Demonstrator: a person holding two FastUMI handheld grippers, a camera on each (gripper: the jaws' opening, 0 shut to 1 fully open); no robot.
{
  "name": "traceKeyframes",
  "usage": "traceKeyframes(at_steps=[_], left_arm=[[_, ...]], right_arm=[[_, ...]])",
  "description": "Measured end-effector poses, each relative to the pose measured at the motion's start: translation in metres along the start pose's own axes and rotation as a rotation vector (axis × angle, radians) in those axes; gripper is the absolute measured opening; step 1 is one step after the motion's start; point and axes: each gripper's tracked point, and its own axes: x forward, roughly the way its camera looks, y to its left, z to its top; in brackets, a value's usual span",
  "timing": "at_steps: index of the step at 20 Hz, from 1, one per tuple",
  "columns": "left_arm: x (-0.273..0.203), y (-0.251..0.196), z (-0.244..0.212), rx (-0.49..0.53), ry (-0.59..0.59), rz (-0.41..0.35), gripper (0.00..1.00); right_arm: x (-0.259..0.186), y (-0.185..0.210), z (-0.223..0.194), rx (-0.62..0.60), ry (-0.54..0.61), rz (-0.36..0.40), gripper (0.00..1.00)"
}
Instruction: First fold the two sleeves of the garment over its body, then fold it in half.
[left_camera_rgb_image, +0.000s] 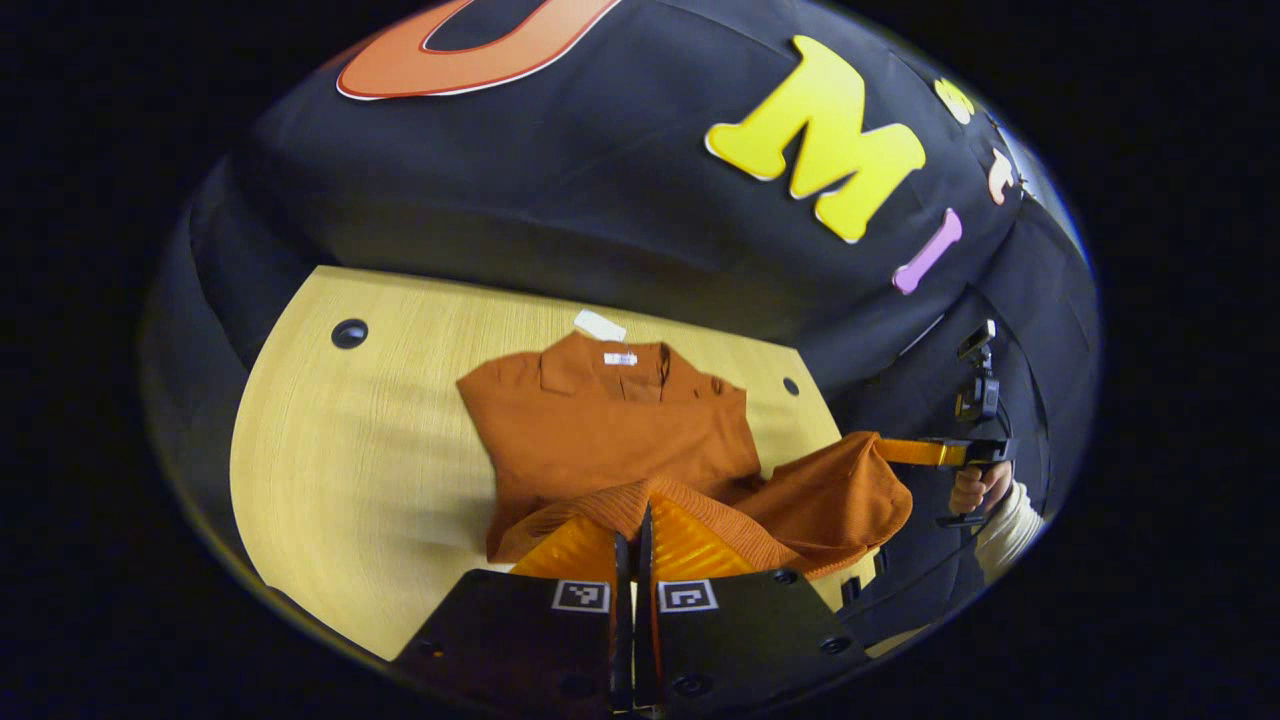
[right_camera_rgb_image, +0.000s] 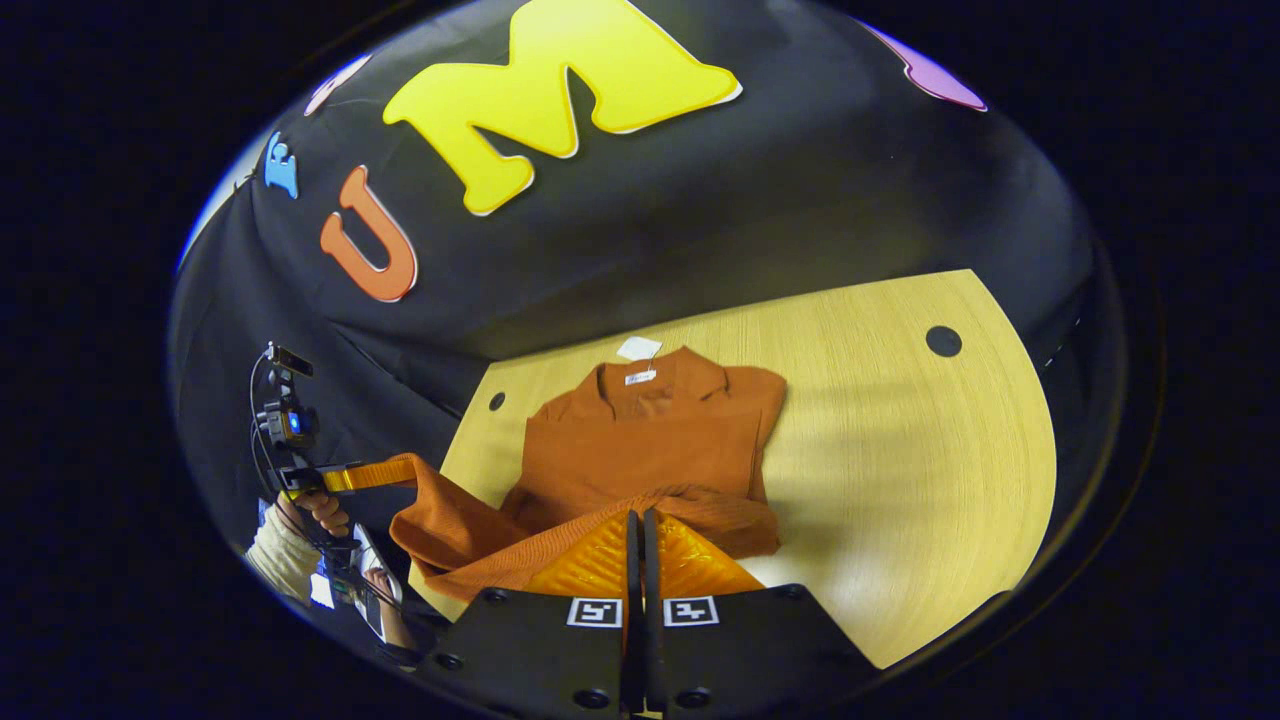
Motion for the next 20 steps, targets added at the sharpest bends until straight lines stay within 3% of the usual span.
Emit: traceKeyframes(at_steps=[7,8,12,16,20], left_arm=[[0.089,0.060,0.056,-0.129,-0.109,-0.012,0.04],[0.105,0.070,0.058,-0.173,-0.122,-0.015,0.04],[0.160,0.121,0.063,-0.501,-0.207,-0.029,0.04],[0.185,0.153,0.051,-0.786,-0.280,-0.029,0.04],[0.190,0.155,0.053,-0.843,-0.305,-0.019,0.04]], right_arm=[[0.085,-0.026,0.073,0.107,-0.076,-0.024,0.00],[0.100,-0.034,0.080,0.135,-0.083,-0.028,0.00],[0.166,-0.087,0.083,0.283,-0.088,-0.086,0.00],[0.203,-0.126,0.072,0.529,-0.118,-0.110,0.00],[0.222,-0.137,0.067,0.710,-0.143,-0.101,0.01]])
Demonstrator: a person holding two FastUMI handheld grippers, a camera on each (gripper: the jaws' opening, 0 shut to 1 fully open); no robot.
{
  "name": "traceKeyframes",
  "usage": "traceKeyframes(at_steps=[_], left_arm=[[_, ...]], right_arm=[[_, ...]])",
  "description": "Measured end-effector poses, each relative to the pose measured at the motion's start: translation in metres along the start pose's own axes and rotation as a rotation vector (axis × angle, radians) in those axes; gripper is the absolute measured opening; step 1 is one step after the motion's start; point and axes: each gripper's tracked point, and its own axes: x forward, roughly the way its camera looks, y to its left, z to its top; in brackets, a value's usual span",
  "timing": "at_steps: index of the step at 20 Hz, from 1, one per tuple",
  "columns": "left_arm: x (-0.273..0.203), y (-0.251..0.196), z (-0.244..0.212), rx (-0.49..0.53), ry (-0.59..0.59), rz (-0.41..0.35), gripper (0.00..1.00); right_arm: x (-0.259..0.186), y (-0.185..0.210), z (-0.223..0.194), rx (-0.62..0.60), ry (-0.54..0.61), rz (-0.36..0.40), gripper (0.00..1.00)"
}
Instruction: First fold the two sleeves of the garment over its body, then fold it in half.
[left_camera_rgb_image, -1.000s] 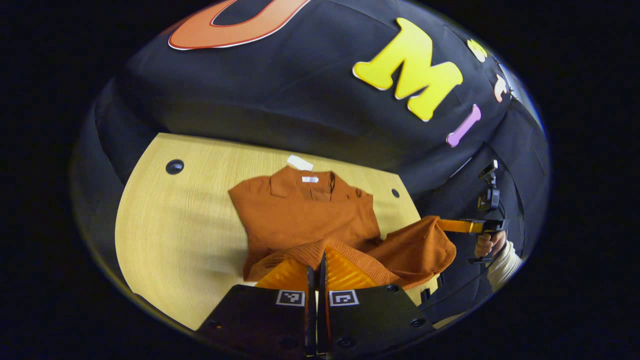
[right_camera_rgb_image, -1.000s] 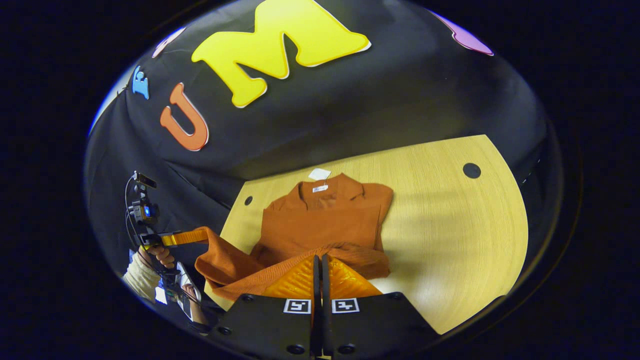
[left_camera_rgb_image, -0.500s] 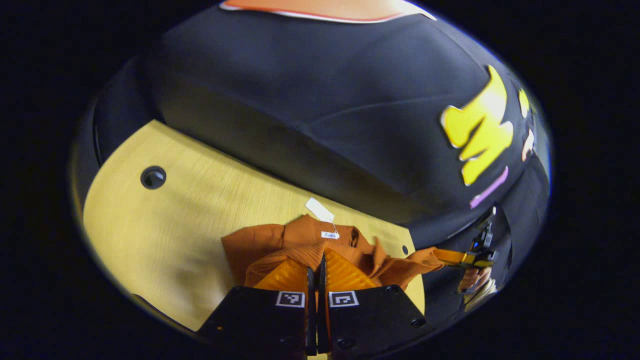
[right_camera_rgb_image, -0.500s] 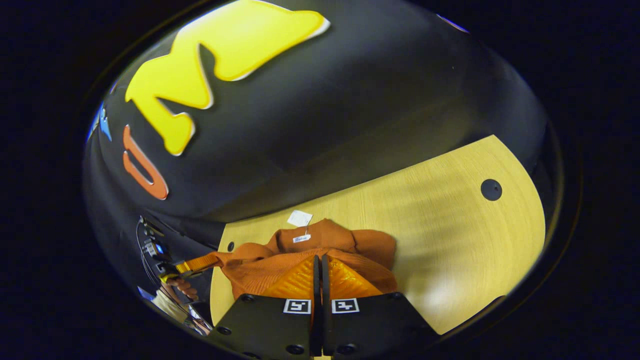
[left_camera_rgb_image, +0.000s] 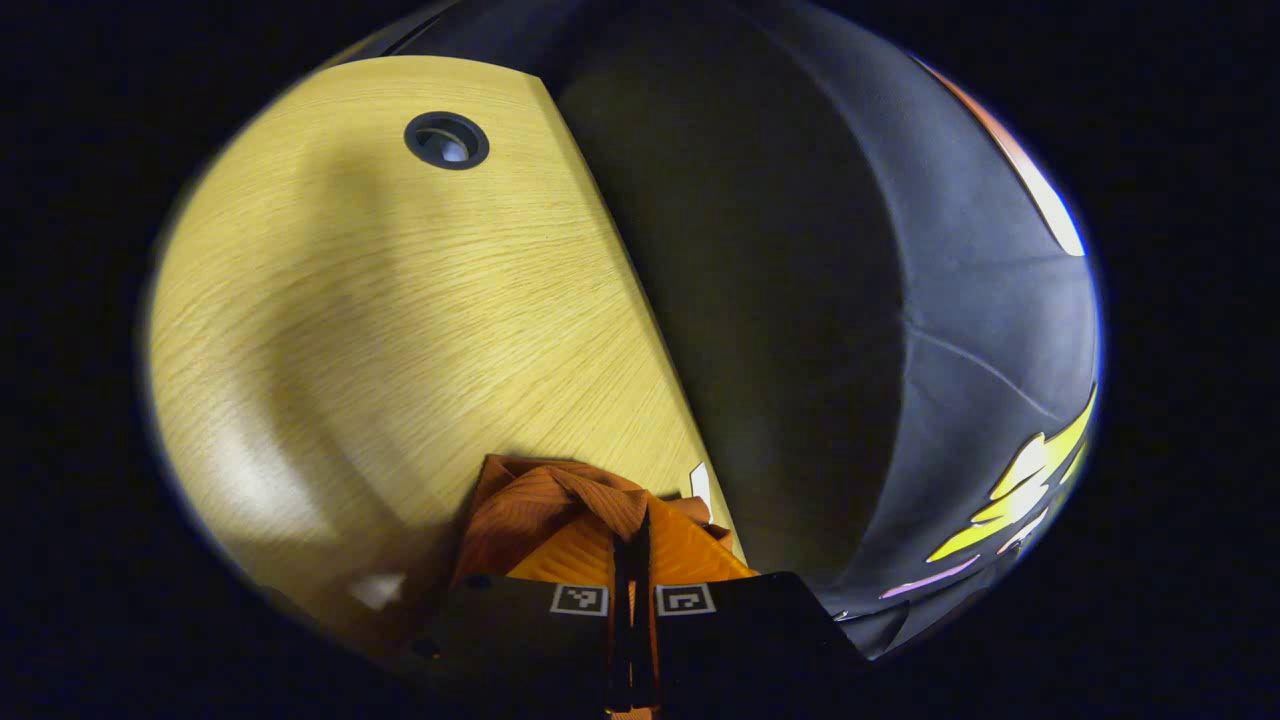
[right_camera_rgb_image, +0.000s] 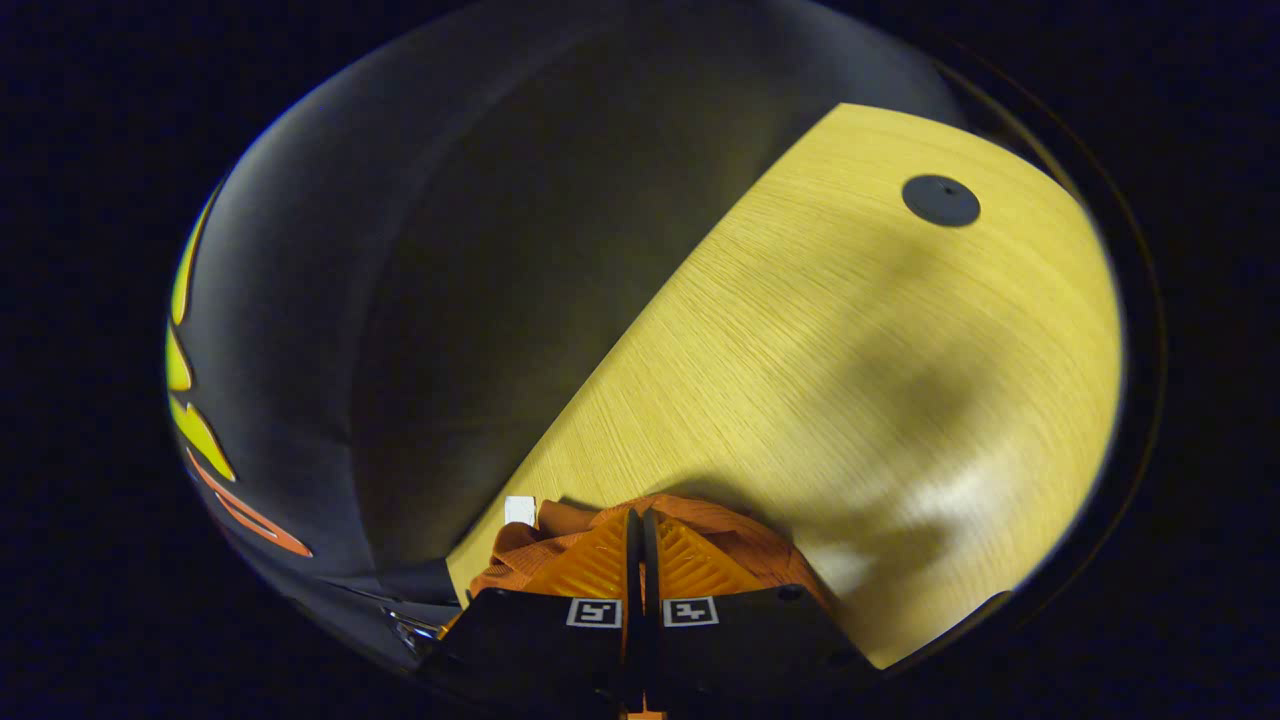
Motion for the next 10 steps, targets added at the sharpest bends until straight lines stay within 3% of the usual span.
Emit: traceKeyframes(at_steps=[4,10], left_arm=[[0.006,-0.009,0.000,-0.051,-0.003,-0.013,0.05],[0.005,-0.018,0.008,-0.118,-0.017,-0.051,0.10]], right_arm=[[-0.005,0.002,0.007,-0.055,-0.011,0.014,0.02],[-0.021,0.006,0.032,0.031,-0.054,0.070,0.05]])
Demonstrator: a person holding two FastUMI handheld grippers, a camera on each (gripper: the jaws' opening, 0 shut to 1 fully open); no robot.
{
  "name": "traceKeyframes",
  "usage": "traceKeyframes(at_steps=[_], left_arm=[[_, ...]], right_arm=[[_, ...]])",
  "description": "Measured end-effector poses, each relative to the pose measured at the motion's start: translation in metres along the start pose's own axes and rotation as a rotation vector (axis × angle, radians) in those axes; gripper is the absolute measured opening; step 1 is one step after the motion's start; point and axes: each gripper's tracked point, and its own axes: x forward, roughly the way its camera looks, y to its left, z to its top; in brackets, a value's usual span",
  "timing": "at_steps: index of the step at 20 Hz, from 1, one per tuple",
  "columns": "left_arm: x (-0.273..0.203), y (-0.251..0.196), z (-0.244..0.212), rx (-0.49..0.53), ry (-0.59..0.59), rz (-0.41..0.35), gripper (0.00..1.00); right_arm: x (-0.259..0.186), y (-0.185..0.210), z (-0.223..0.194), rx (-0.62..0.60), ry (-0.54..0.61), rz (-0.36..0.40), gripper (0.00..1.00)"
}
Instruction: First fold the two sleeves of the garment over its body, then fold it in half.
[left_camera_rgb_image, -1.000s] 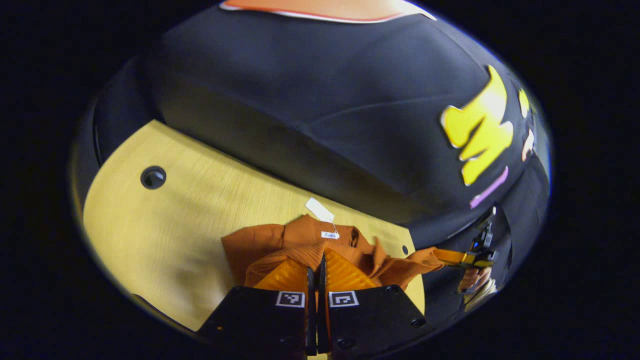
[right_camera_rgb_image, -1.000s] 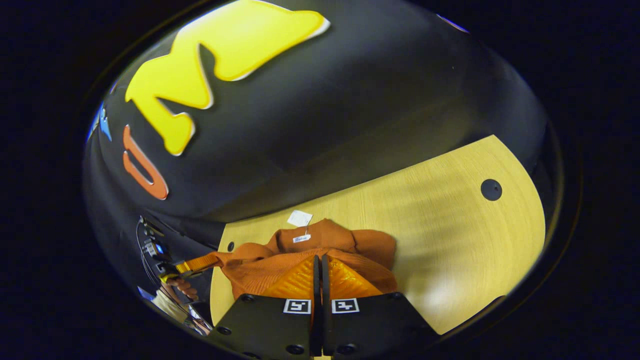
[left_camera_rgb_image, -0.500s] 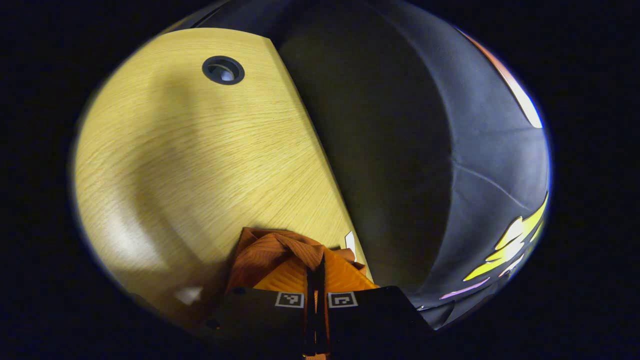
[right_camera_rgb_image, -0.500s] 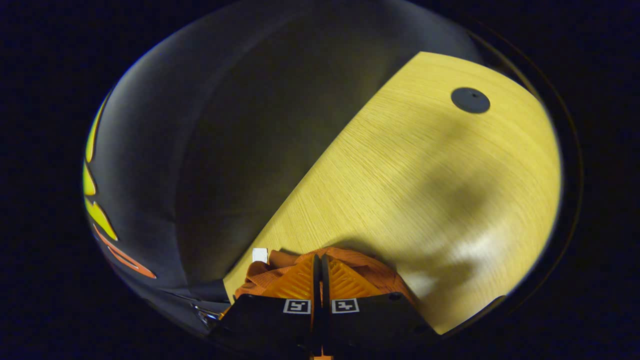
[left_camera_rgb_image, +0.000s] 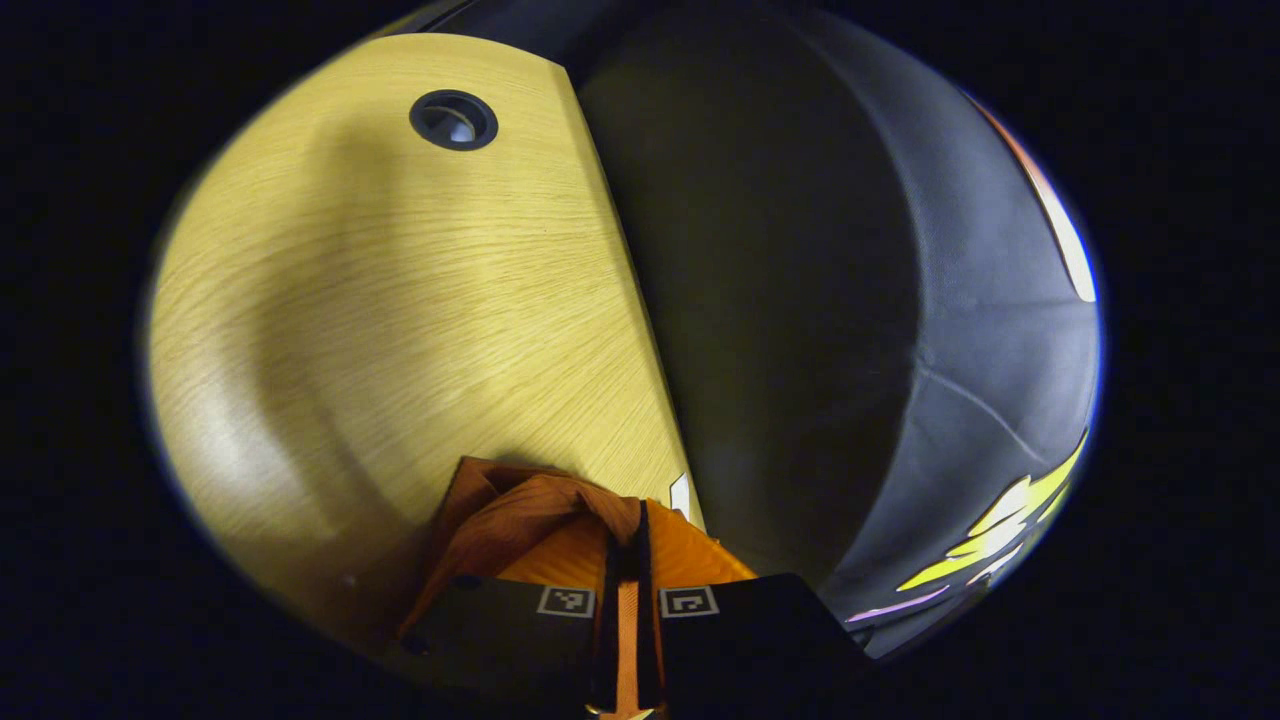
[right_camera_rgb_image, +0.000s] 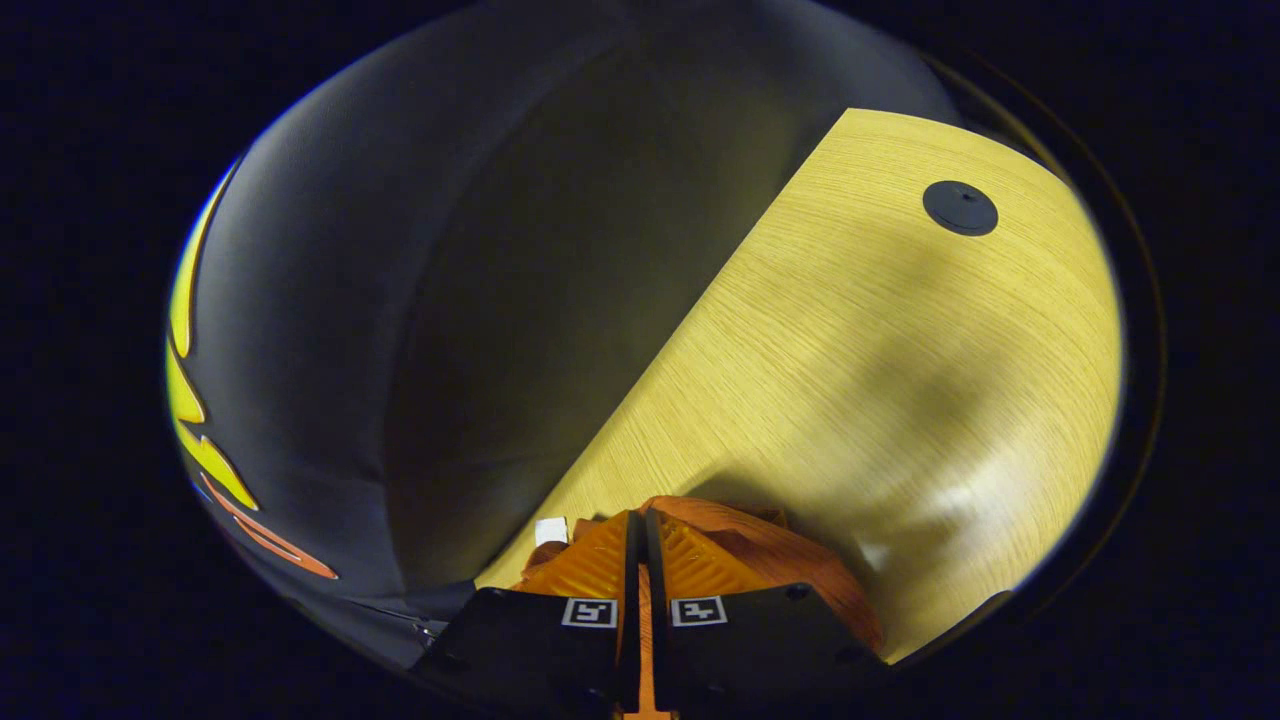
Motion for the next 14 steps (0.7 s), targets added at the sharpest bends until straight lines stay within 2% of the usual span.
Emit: traceKeyframes(at_steps=[2,3,4,5,6,7,8,9,10,11,12,13,14], left_arm=[[0.005,-0.007,0.003,-0.034,-0.002,-0.034,0.16],[0.007,-0.011,0.003,-0.053,0.001,-0.056,0.11],[0.008,-0.013,0.004,-0.071,0.004,-0.072,0.17],[0.008,-0.015,0.005,-0.084,-0.001,-0.081,0.41],[0.008,-0.018,0.007,-0.097,-0.006,-0.094,0.33],[0.007,-0.020,0.010,-0.106,-0.010,-0.102,0.61],[0.007,-0.021,0.009,-0.110,-0.007,-0.109,0.63],[0.007,-0.020,0.010,-0.108,-0.007,-0.110,0.72],[0.006,-0.021,0.012,-0.107,-0.009,-0.114,0.77],[0.004,-0.023,0.013,-0.098,-0.014,-0.109,0.82],[0.004,-0.023,0.014,-0.079,-0.023,-0.102,0.96],[0.001,-0.030,0.018,-0.069,-0.029,-0.115,0.96],[-0.007,-0.042,0.027,-0.052,-0.054,-0.138,0.96]], right_arm=[[-0.002,0.004,0.008,0.027,-0.031,0.020,0.07],[-0.003,0.008,0.013,0.047,-0.044,0.037,0.07],[-0.006,0.012,0.018,0.062,-0.061,0.045,0.15],[-0.010,0.012,0.022,0.071,-0.076,0.056,0.14],[-0.011,0.012,0.024,0.076,-0.082,0.061,0.17],[-0.013,0.013,0.026,0.075,-0.087,0.067,0.22],[-0.016,0.016,0.025,0.081,-0.088,0.075,0.19],[-0.020,0.024,0.022,0.105,-0.078,0.099,0.29],[-0.024,0.033,0.017,0.114,-0.067,0.121,0.29],[-0.029,0.042,0.012,0.105,-0.058,0.138,0.38],[-0.035,0.049,0.009,0.085,-0.046,0.152,0.46],[-0.044,0.053,0.004,0.060,-0.035,0.156,0.46],[-0.053,0.058,-0.004,0.032,-0.023,0.150,0.70]])
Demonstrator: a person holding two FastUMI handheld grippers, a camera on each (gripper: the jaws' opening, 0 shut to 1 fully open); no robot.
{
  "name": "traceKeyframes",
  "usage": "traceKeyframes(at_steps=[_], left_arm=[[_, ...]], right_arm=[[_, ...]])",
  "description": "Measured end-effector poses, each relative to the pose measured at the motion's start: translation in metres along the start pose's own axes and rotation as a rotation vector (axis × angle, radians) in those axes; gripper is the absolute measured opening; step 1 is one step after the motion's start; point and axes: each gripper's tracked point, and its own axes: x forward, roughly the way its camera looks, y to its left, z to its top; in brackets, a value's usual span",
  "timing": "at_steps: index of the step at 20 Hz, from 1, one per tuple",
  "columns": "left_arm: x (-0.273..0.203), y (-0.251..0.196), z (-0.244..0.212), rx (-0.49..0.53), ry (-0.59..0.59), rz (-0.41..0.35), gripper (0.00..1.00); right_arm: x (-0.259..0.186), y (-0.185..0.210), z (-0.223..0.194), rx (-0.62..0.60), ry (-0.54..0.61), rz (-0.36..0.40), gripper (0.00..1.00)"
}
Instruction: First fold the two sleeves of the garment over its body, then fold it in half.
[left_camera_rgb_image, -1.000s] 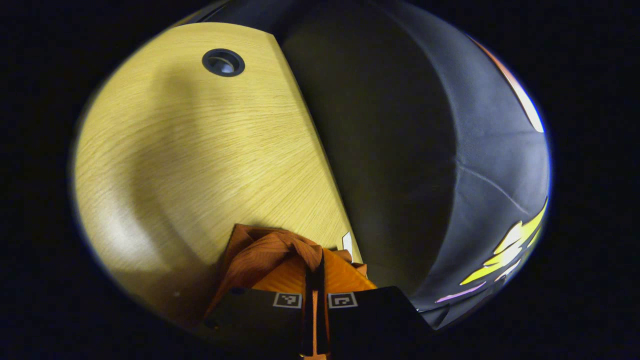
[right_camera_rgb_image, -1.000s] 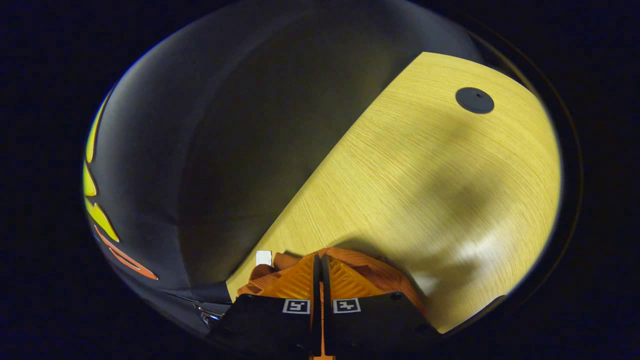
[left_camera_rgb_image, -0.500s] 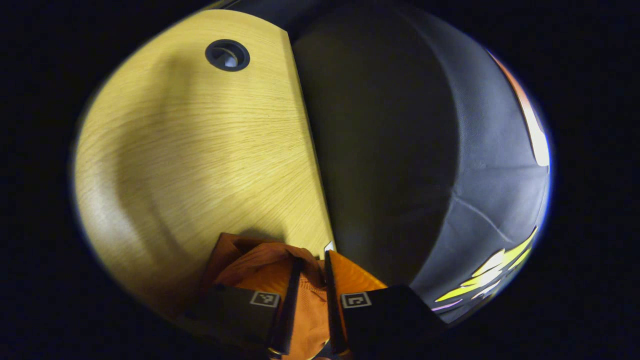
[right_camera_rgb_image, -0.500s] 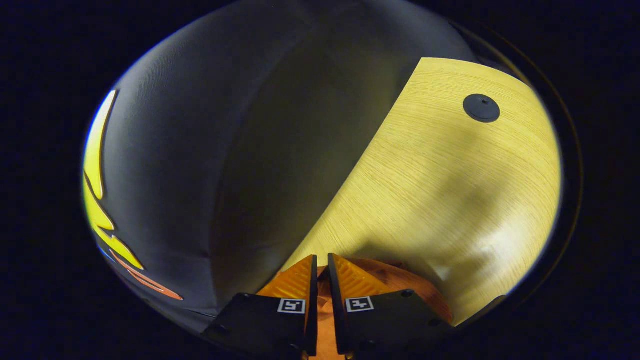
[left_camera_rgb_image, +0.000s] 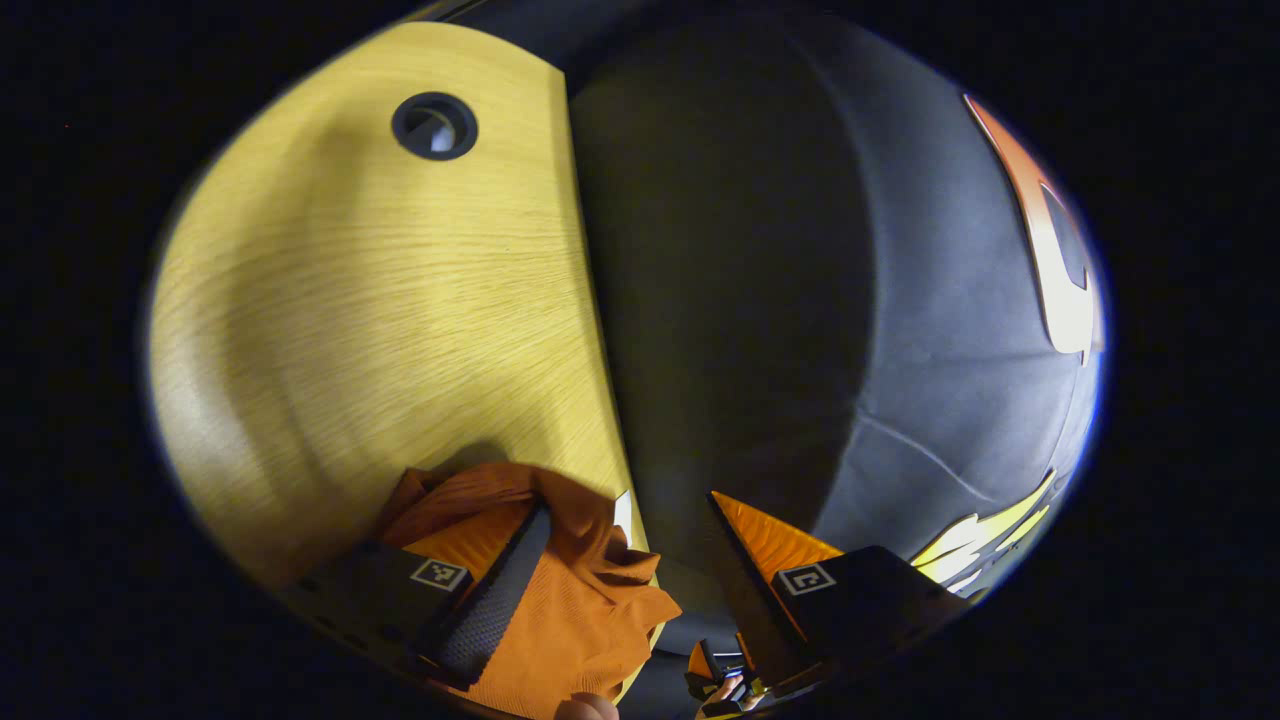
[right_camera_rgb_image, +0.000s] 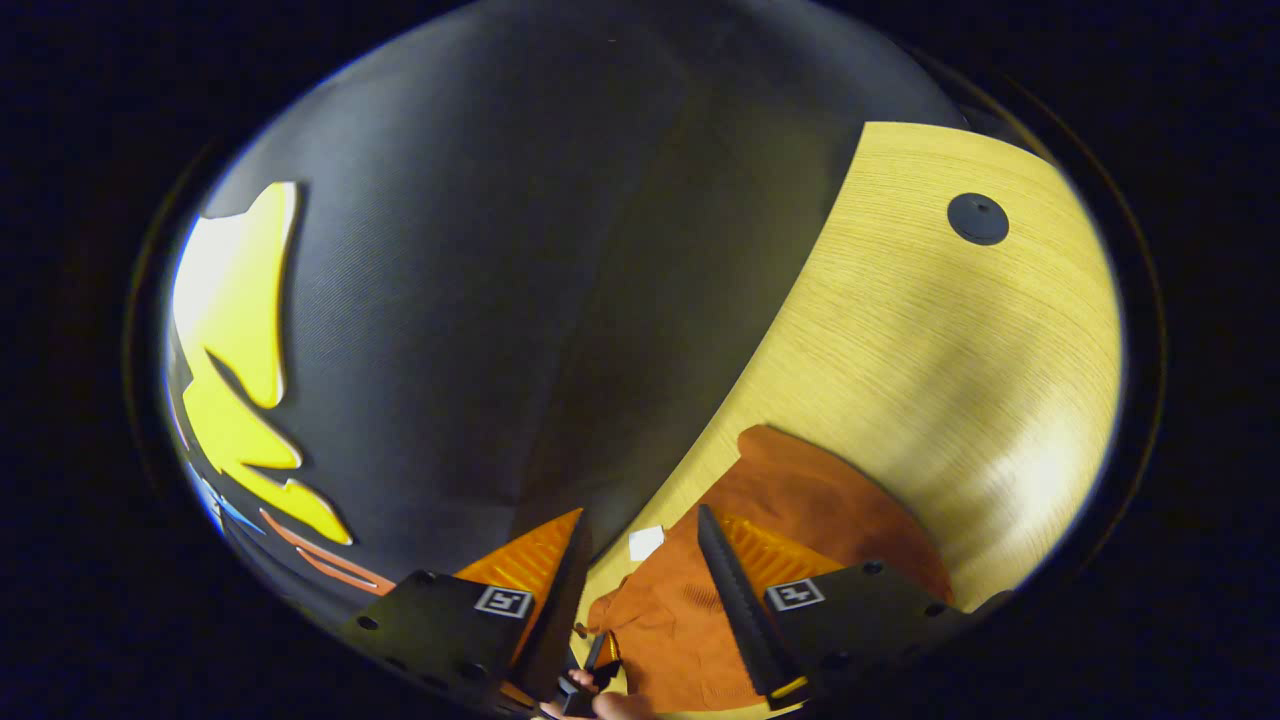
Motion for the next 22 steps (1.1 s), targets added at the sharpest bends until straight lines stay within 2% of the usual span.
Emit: traceKeyframes(at_steps=[1,2,5,6,8,9,11,12,13,14,16,17,19,20,22], left_arm=[[-0.004,-0.012,0.006,0.024,-0.018,-0.023,0.96],[-0.010,-0.020,0.008,0.048,-0.024,-0.030,0.96],[-0.041,-0.048,0.006,0.065,-0.007,-0.044,0.97],[-0.052,-0.056,0.007,0.082,-0.020,-0.048,0.97],[-0.077,-0.067,0.008,0.156,-0.050,-0.019,0.97],[-0.094,-0.077,0.007,0.198,-0.057,-0.025,0.97],[-0.127,-0.094,0.007,0.340,-0.078,-0.014,0.97],[-0.142,-0.101,0.004,0.430,-0.086,-0.003,0.97],[-0.157,-0.107,0.001,0.521,-0.088,0.013,0.97],[-0.170,-0.112,-0.002,0.609,-0.099,0.031,0.97],[-0.197,-0.121,-0.004,0.777,-0.133,0.072,0.98],[-0.210,-0.130,-0.002,0.846,-0.164,0.084,0.98],[-0.237,-0.142,-0.004,0.947,-0.207,0.085,0.98],[-0.252,-0.148,-0.009,0.990,-0.224,0.090,0.98],[-0.273,-0.153,-0.019,1.065,-0.252,0.105,0.98]], right_arm=[[-0.011,0.007,-0.007,-0.033,0.010,0.003,0.65],[-0.018,0.012,-0.014,-0.077,0.018,0.000,0.74],[-0.048,0.024,-0.031,-0.220,0.024,-0.035,0.76],[-0.056,0.028,-0.037,-0.254,0.025,-0.039,0.79],[-0.071,0.041,-0.048,-0.301,0.031,-0.034,0.87],[-0.079,0.050,-0.052,-0.324,0.028,-0.029,0.86],[-0.097,0.065,-0.061,-0.404,0.011,-0.028,0.86],[-0.108,0.072,-0.064,-0.457,-0.009,-0.027,0.80],[-0.118,0.078,-0.068,-0.517,-0.023,-0.033,0.87],[-0.133,0.086,-0.072,-0.580,-0.040,-0.038,0.82],[-0.159,0.099,-0.080,-0.717,-0.086,-0.051,0.96],[-0.173,0.103,-0.081,-0.784,-0.122,-0.061,0.96],[-0.200,0.118,-0.092,-0.865,-0.159,-0.055,0.96],[-0.211,0.121,-0.099,-0.889,-0.168,-0.050,0.93],[-0.241,0.128,-0.106,-0.936,-0.208,-0.051,0.96]])
